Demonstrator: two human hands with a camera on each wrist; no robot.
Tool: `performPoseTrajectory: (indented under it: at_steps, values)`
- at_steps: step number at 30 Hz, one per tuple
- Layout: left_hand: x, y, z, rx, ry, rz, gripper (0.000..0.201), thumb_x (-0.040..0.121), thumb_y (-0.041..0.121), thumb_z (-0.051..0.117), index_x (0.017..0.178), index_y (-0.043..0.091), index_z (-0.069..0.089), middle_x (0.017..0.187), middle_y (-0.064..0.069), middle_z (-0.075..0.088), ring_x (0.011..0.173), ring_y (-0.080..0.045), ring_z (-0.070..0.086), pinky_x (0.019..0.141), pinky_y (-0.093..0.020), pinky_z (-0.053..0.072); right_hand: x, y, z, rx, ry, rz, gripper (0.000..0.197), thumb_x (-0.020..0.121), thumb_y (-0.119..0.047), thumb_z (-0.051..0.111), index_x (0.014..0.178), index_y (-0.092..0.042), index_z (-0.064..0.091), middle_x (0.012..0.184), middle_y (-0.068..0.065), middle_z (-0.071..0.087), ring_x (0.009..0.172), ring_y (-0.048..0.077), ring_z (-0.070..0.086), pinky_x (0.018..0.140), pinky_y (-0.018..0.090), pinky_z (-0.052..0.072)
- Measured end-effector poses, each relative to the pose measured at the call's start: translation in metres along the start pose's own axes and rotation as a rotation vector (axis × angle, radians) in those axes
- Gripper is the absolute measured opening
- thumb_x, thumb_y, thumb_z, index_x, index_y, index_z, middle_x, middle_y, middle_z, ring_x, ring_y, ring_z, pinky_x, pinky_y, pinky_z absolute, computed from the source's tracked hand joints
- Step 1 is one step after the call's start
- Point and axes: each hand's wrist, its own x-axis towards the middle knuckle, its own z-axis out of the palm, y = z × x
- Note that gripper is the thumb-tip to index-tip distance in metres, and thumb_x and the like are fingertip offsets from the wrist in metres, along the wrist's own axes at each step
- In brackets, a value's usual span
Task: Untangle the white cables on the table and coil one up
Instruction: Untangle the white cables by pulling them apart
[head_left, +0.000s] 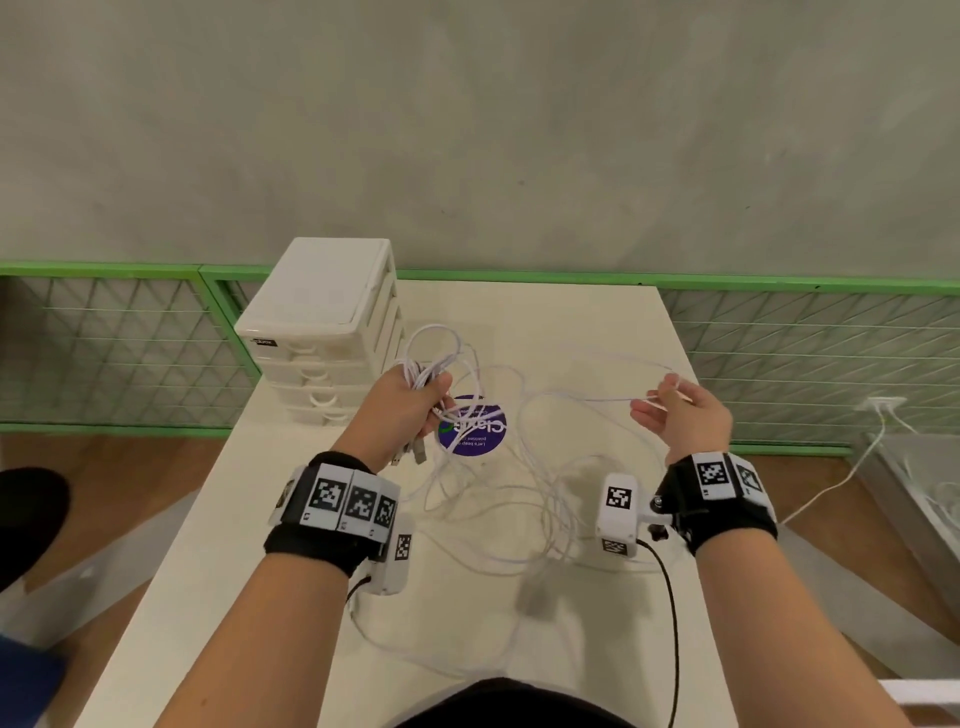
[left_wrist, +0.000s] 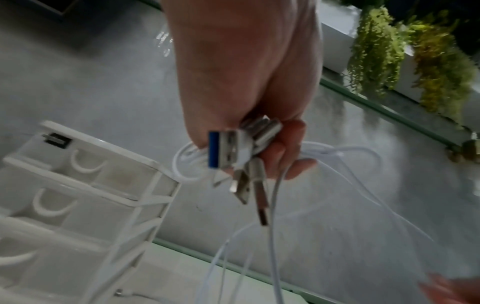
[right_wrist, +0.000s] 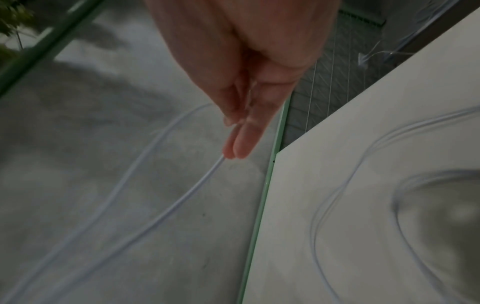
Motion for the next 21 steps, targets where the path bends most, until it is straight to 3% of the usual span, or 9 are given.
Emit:
performPoseTrajectory:
  at_steps: [2,4,6,8,10,13,16,18,21]
  values:
    - [0.004,-0.003,0.009,-0.025,0.042,-0.022,0.037,0.100,0.023,0.049,0.070,0.005,0.060,0.040,0.001,0.047,0.029,-0.010,0.038,0.033,-0.019,0.029,-0.008,0.012,0.010,-0.013,-0.100,0.096,0.041,0.093,-0.009,0.056,0.129,0.006,0.043,0.087,0.009,0.062,0.066,0.021,0.068,0.063,0.025,0.058]
    - [0.005,-0.002,0.018,-0.092,0.050,-0.045,0.036,0.100,0.023,0.049,0.072,0.004,0.061,0.040,0.000,0.047,0.028,-0.011,0.038,0.032,-0.017,0.026,-0.024,0.024,0.026,-0.128,-0.253,0.180,0.040,0.093,-0.009,0.056,0.127,0.009,0.046,0.089,0.009,0.063,0.073,0.025,0.067,0.071,0.028,0.059]
    - [0.007,-0.002,0.026,-0.151,0.046,-0.053,0.034,0.099,0.022,0.051,0.072,0.003,0.062,0.045,-0.005,0.053,0.032,-0.013,0.042,0.037,-0.019,0.029,-0.047,0.032,0.044,-0.284,-0.453,0.194,0.026,0.094,-0.008,0.052,0.115,0.007,0.057,0.085,0.008,0.065,0.065,0.021,0.066,0.063,0.025,0.058]
    - [0.010,-0.005,0.029,-0.186,0.067,-0.059,0.034,0.097,0.021,0.055,0.068,0.005,0.063,0.057,-0.014,0.058,0.039,-0.016,0.044,0.045,-0.025,0.035,-0.066,0.037,0.061,-0.398,-0.558,0.141,0.019,0.093,-0.003,0.049,0.106,-0.001,0.063,0.080,0.005,0.065,0.061,0.016,0.064,0.057,0.023,0.055]
    - [0.013,-0.011,0.027,-0.194,0.119,-0.099,0.031,0.094,0.025,0.059,0.074,0.002,0.065,0.056,-0.012,0.058,0.038,-0.015,0.044,0.041,-0.023,0.033,-0.070,0.041,0.068,-0.447,-0.465,0.065,0.024,0.089,0.004,0.046,0.105,-0.011,0.057,0.080,0.003,0.060,0.063,0.018,0.060,0.058,0.027,0.053]
    - [0.012,-0.020,0.021,-0.227,0.168,-0.158,0.037,0.090,0.032,0.065,0.088,-0.005,0.065,0.044,-0.002,0.054,0.038,-0.016,0.042,0.038,-0.020,0.030,-0.060,0.042,0.066,-0.495,-0.257,-0.091,0.036,0.084,0.002,0.046,0.113,-0.017,0.055,0.093,0.002,0.053,0.077,0.016,0.054,0.073,0.033,0.050]
    - [0.007,-0.019,0.019,-0.230,0.145,-0.139,0.030,0.088,0.026,0.068,0.073,0.001,0.061,0.041,0.000,0.050,0.034,-0.012,0.040,0.034,-0.017,0.028,-0.061,0.040,0.063,-0.618,-0.436,-0.270,0.032,0.085,-0.001,0.054,0.108,-0.019,0.065,0.108,-0.002,0.057,0.095,0.011,0.053,0.083,0.019,0.039]
    - [0.005,-0.017,0.021,-0.238,0.118,-0.122,0.030,0.088,0.021,0.069,0.066,0.007,0.054,0.039,0.001,0.048,0.031,-0.009,0.038,0.032,-0.016,0.029,-0.066,0.044,0.067,-0.578,-0.530,-0.310,0.024,0.084,-0.007,0.063,0.101,-0.023,0.067,0.110,-0.004,0.061,0.098,0.010,0.057,0.079,0.011,0.041]
    - [0.005,-0.017,0.022,-0.226,0.083,-0.104,0.036,0.085,0.021,0.073,0.061,0.010,0.049,0.038,0.001,0.046,0.034,-0.011,0.037,0.038,-0.020,0.030,-0.068,0.050,0.069,-0.436,-0.299,-0.329,0.022,0.078,-0.024,0.075,0.091,-0.019,0.058,0.089,-0.009,0.062,0.078,0.008,0.060,0.066,0.013,0.045]
